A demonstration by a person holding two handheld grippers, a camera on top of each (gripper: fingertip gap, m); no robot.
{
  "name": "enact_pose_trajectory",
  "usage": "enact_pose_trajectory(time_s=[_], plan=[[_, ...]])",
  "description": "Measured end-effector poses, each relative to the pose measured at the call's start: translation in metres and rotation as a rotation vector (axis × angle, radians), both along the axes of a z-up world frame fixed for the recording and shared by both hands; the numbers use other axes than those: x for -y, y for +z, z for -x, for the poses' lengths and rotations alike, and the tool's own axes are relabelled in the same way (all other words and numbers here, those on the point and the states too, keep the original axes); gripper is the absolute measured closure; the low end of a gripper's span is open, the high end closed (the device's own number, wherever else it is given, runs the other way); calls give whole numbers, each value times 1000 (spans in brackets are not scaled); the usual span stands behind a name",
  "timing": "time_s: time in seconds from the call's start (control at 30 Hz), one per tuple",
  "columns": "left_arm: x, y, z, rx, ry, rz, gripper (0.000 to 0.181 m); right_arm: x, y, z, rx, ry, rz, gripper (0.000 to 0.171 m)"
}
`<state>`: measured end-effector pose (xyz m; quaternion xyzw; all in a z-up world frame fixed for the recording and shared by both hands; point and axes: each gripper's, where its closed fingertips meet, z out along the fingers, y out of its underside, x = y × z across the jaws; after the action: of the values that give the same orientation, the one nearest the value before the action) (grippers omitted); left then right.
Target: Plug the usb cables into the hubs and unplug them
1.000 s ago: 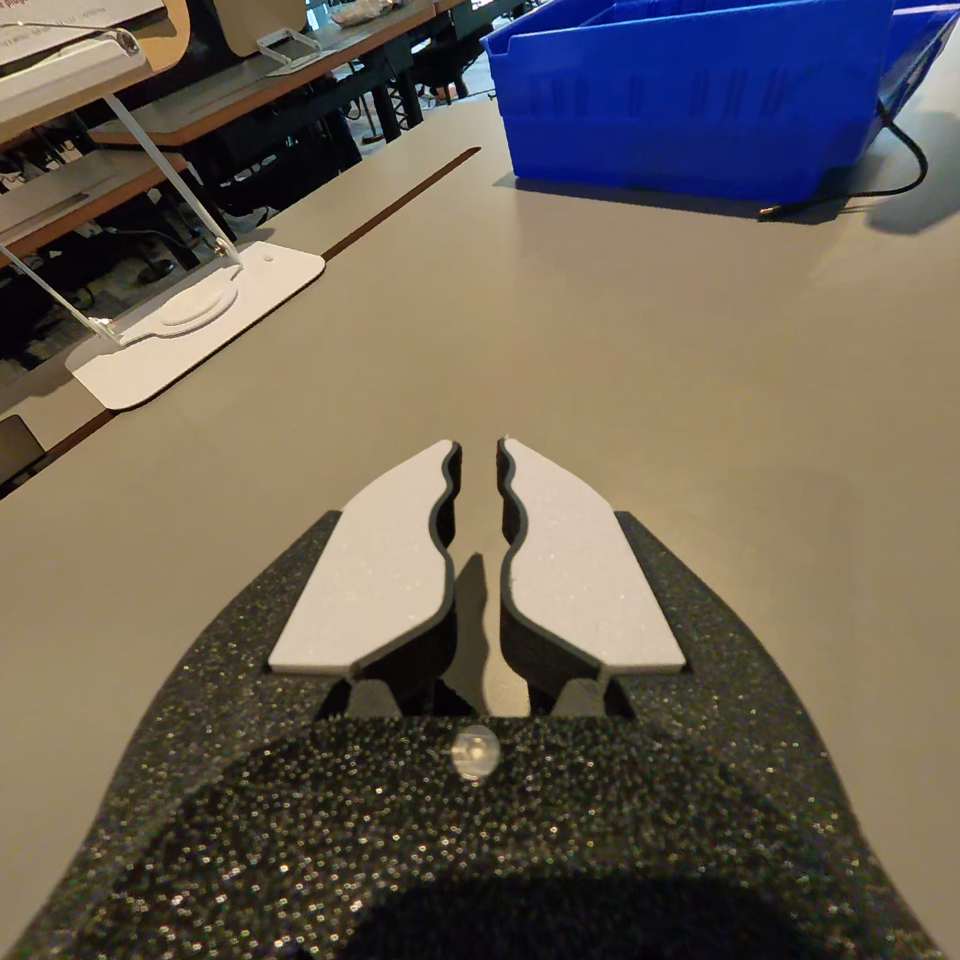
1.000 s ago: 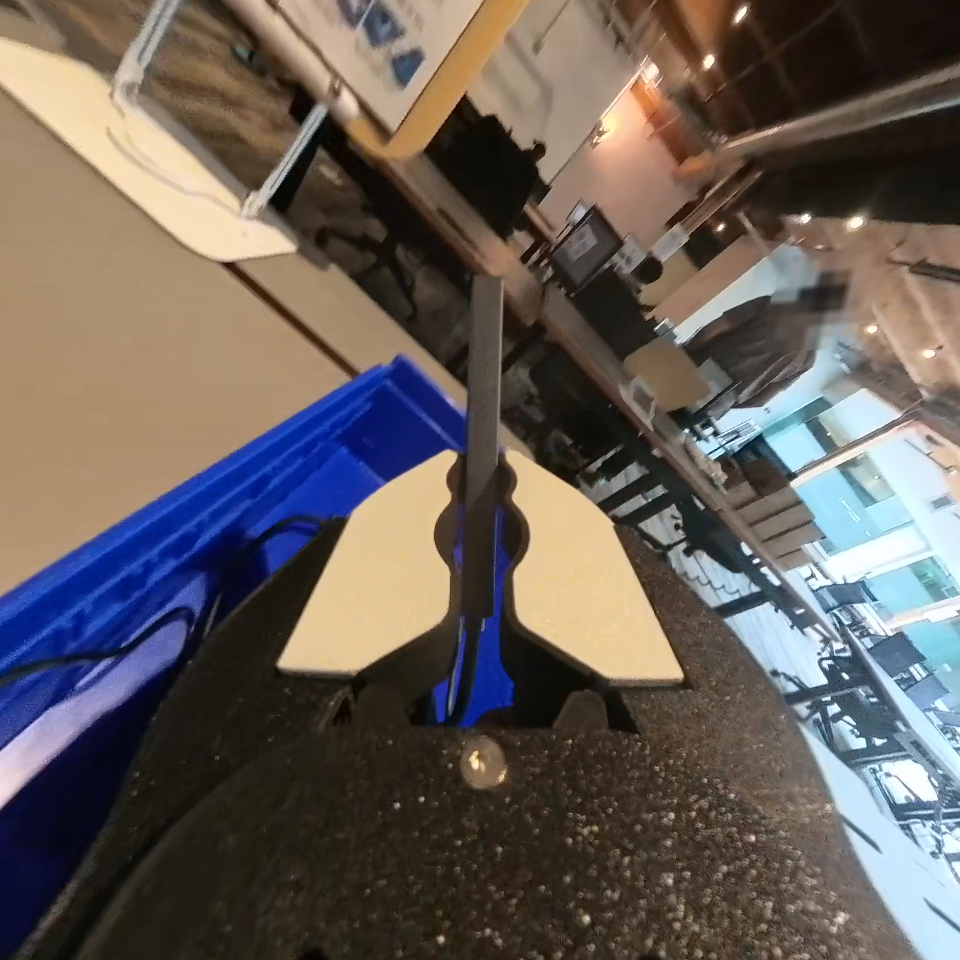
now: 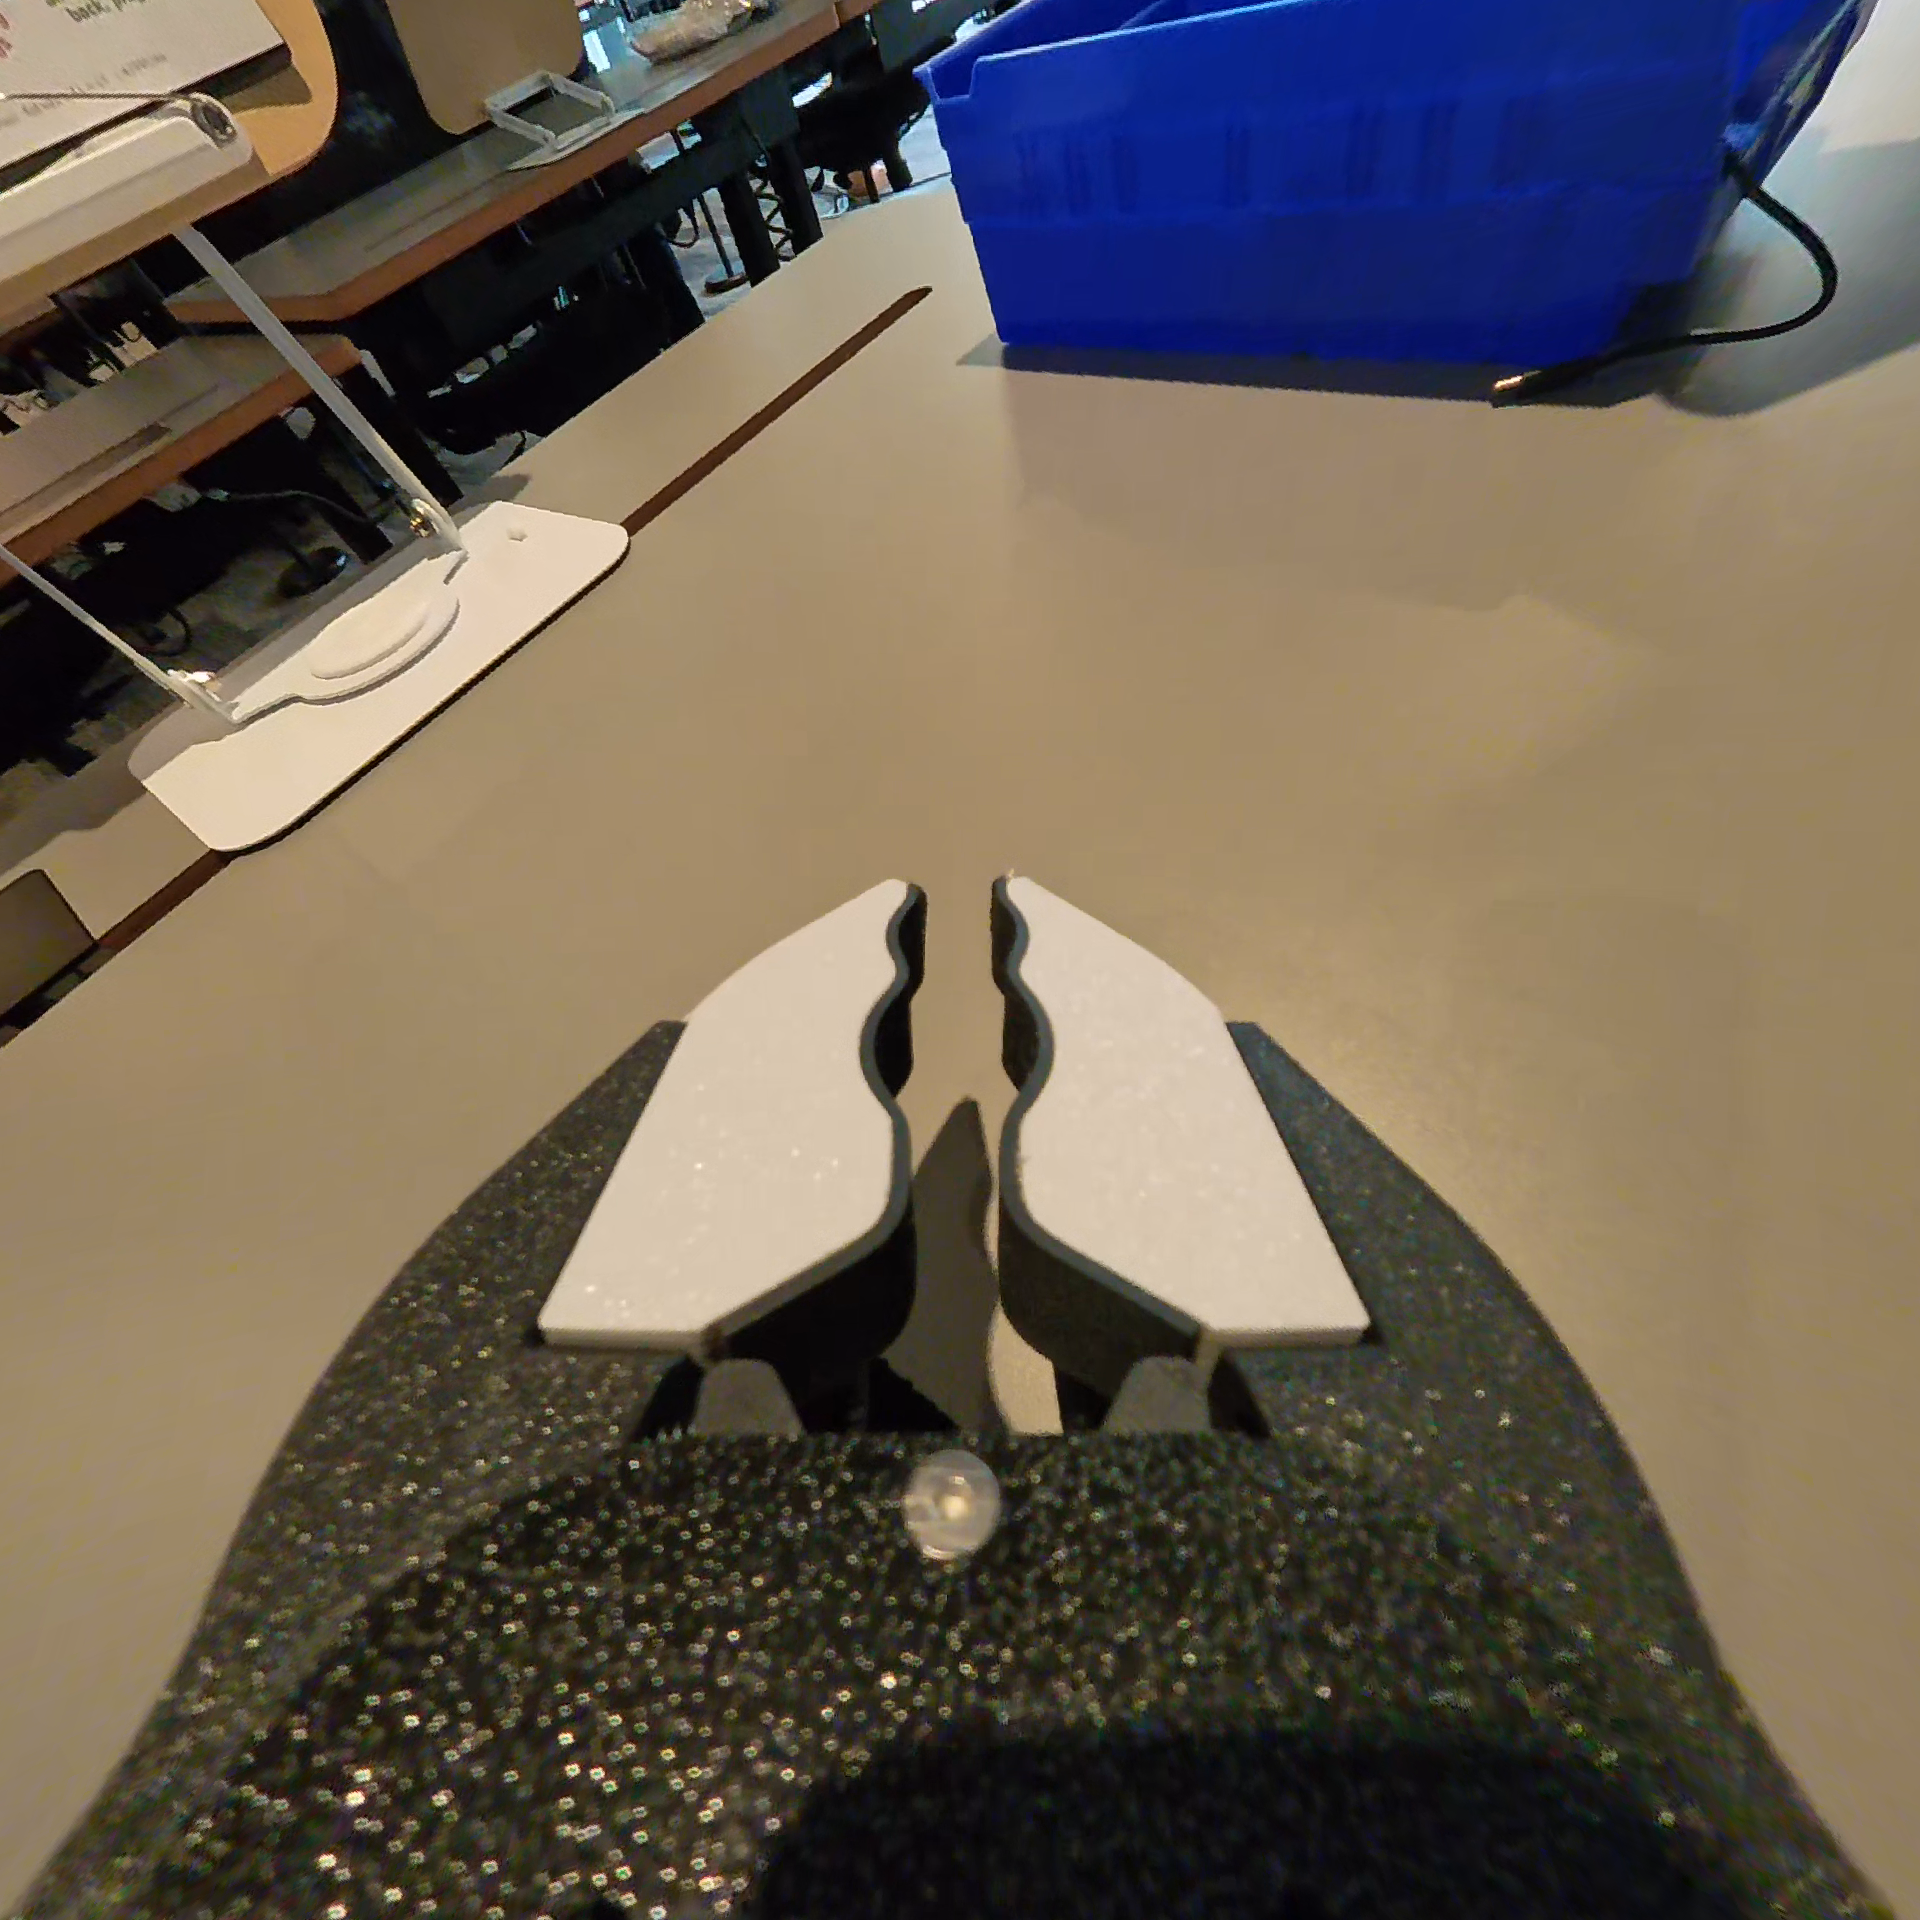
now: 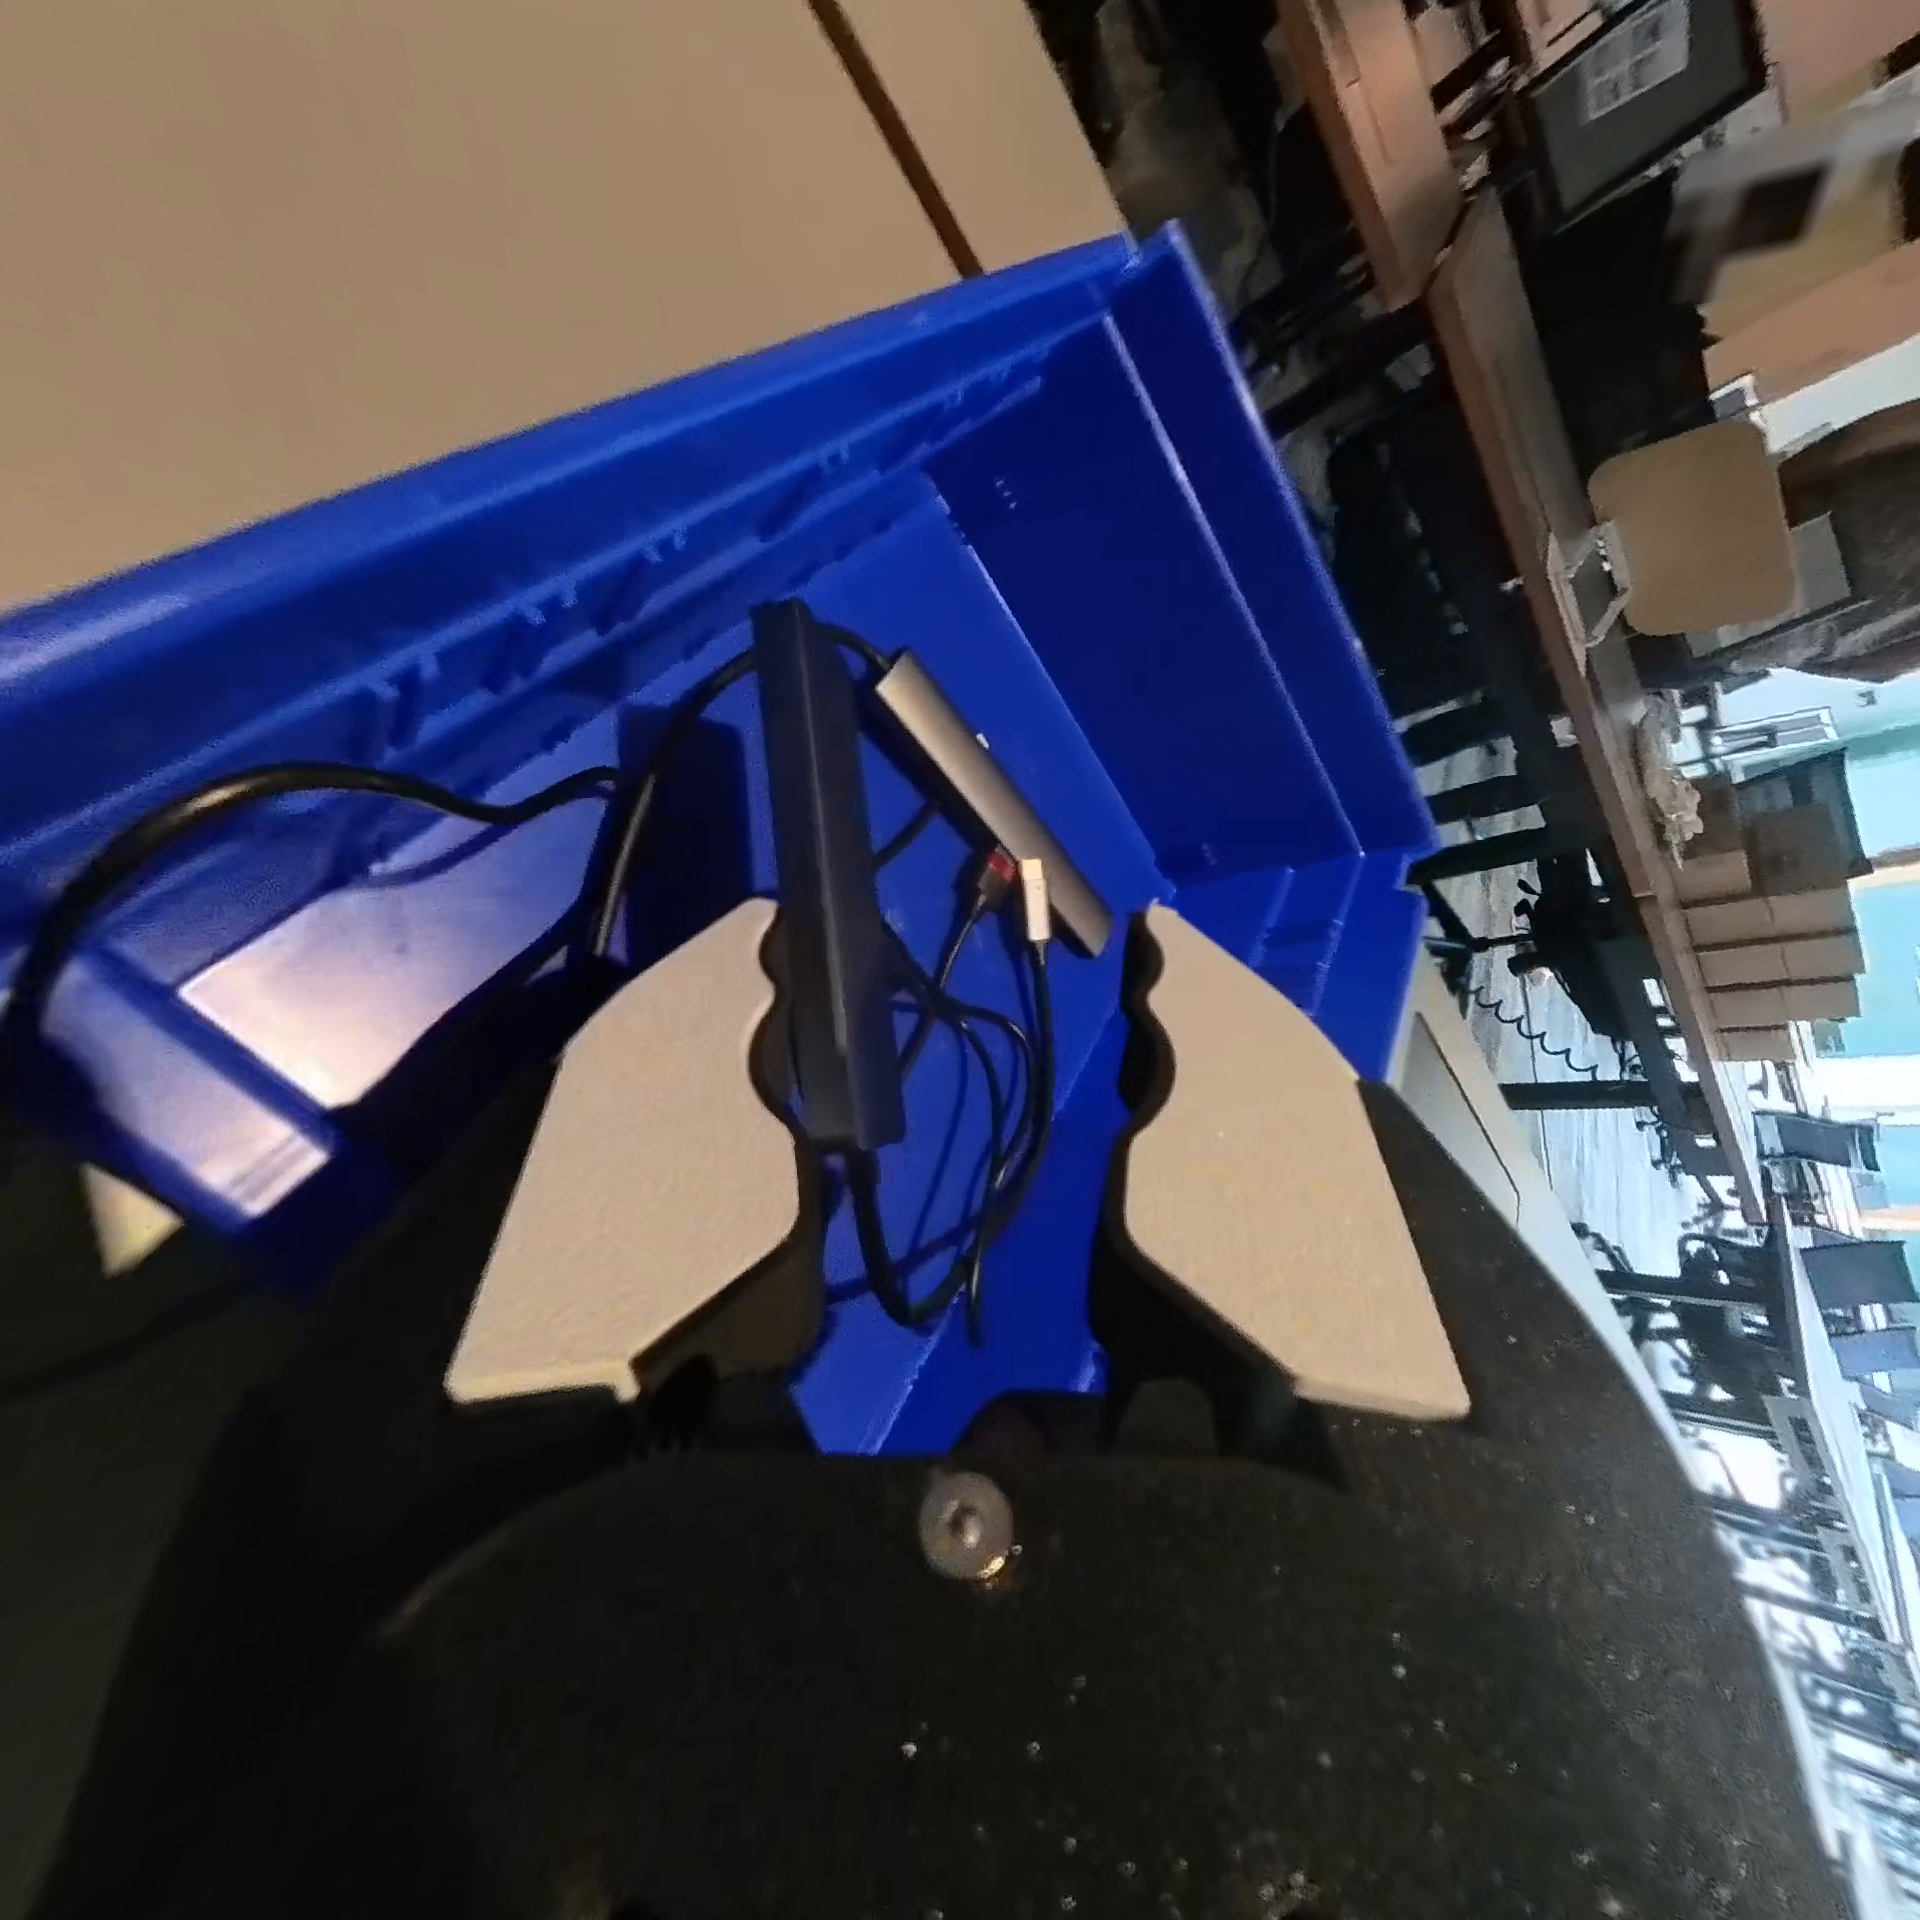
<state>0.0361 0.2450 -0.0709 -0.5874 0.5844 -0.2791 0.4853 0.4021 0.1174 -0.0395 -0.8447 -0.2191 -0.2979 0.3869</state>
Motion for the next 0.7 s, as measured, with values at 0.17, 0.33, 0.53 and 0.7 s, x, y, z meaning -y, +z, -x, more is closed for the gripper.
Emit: enact_pose_trajectory(time_s=[0.17, 0.33, 0.53, 0.7], plan=[[1, -1, 0, -8, -3, -7, 170, 11, 15, 3, -74, -18, -119, 110], [1, 0, 0, -6, 1, -14, 170, 38, 19, 35, -260, -12, -191, 109], [2, -2, -1, -19, -5, -30, 170, 99, -14, 127, -636, 36, -178, 119], [5, -5, -2, -38, -11, -73, 170, 112, -54, 140, -734, -109, -130, 109]])
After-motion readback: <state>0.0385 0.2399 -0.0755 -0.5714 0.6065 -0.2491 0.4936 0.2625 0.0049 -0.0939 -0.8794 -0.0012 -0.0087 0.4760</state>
